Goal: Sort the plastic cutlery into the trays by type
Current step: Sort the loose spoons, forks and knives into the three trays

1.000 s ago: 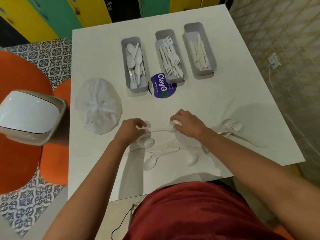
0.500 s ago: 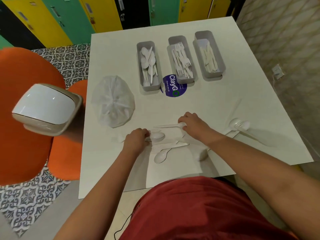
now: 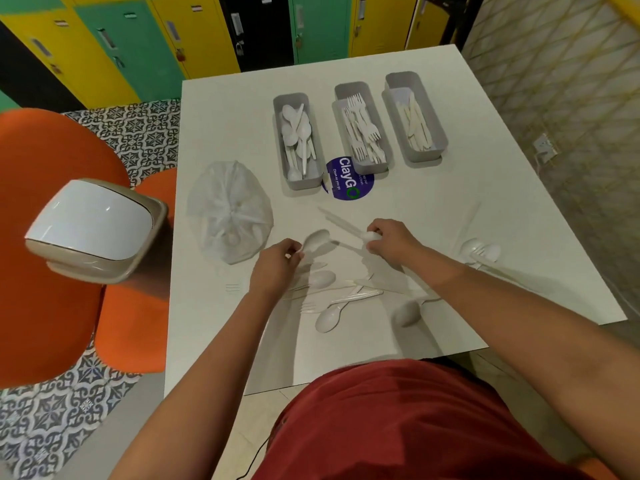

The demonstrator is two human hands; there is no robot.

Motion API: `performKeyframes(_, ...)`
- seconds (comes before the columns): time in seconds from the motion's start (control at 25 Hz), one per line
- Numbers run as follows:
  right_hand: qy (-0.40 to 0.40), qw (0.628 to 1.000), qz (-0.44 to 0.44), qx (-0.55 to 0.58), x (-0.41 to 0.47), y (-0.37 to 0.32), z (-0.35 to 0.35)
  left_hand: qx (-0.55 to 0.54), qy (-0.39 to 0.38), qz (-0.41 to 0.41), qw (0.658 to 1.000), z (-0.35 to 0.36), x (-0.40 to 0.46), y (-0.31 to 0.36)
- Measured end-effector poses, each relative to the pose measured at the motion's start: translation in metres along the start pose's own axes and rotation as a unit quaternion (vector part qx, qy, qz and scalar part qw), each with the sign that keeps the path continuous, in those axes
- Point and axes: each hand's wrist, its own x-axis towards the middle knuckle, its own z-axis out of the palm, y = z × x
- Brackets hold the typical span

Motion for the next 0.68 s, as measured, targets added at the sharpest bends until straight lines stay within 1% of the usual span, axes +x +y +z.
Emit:
performKeyframes(0.08,0.008,0.999,0.019,0.031,0.009,-0.013,-0.003,-0.079,0.032,-0.009,0.996,-0.005,0.008,0.007)
performKeyframes(0.2,-0.003,0.992,0.051,0.119,0.019,-0.029,-0.009,-0.207,0.064,-0.070,0.974,-0.011,0.022,0.021)
performKeyframes(0.32,-0.014,0.984,0.035,0.174,0.029,-0.041,-0.014,-0.316,0.033,-0.168,0.933,-0.017,0.042,0.034)
performKeyframes(0.44,-0.037,0.978,0.021,0.205,0.039,-0.056,-0.020,-0.395,0.031,-0.194,0.898,-0.023,0.058,0.047)
performKeyframes(0.52,-0.052,0.977,0.015,0.206,0.048,-0.065,-0.023,-0.433,0.040,-0.198,0.878,-0.025,0.066,0.057)
performKeyframes(0.56,-0.054,0.979,0.011,0.196,0.055,-0.071,-0.026,-0.436,0.045,-0.205,0.875,-0.027,0.071,0.062)
performKeyframes(0.68,-0.056,0.987,0.004,0.150,0.077,-0.086,-0.031,-0.406,0.067,-0.226,0.883,-0.025,0.094,0.069)
